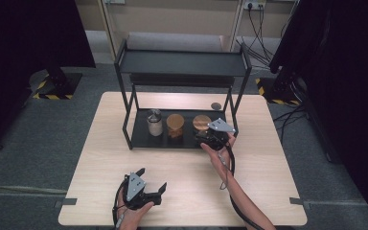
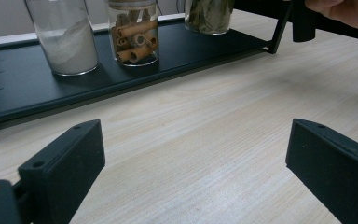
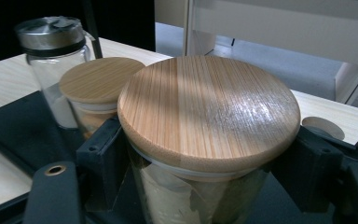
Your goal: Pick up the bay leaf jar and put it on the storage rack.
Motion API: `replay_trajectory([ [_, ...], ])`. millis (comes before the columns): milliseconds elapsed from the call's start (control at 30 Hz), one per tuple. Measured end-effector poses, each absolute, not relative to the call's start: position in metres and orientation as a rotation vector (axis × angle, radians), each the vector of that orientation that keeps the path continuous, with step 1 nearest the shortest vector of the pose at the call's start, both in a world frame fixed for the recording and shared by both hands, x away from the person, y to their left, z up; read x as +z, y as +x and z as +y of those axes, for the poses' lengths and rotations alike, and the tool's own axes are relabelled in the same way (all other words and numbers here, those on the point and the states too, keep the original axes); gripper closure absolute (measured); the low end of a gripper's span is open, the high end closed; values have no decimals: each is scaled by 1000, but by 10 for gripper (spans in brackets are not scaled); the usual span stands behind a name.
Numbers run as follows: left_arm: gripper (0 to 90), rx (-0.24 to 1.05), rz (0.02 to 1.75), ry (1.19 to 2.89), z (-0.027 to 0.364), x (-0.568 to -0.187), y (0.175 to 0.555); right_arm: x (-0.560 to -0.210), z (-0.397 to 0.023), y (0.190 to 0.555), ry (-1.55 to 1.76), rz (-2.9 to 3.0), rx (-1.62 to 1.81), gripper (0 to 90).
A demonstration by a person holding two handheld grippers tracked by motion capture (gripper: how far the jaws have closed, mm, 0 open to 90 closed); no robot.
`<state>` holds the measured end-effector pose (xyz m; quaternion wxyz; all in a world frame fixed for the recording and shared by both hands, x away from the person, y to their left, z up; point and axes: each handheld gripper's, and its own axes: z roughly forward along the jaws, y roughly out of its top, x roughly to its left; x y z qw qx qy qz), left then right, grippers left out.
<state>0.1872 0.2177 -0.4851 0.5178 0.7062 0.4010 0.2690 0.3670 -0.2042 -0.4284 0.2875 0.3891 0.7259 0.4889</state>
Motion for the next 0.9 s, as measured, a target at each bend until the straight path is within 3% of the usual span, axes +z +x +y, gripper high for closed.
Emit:
replay_trajectory([
  [900, 41, 642, 964, 1692, 218, -485, 187, -439, -189, 387, 1070, 1943, 1252, 261],
])
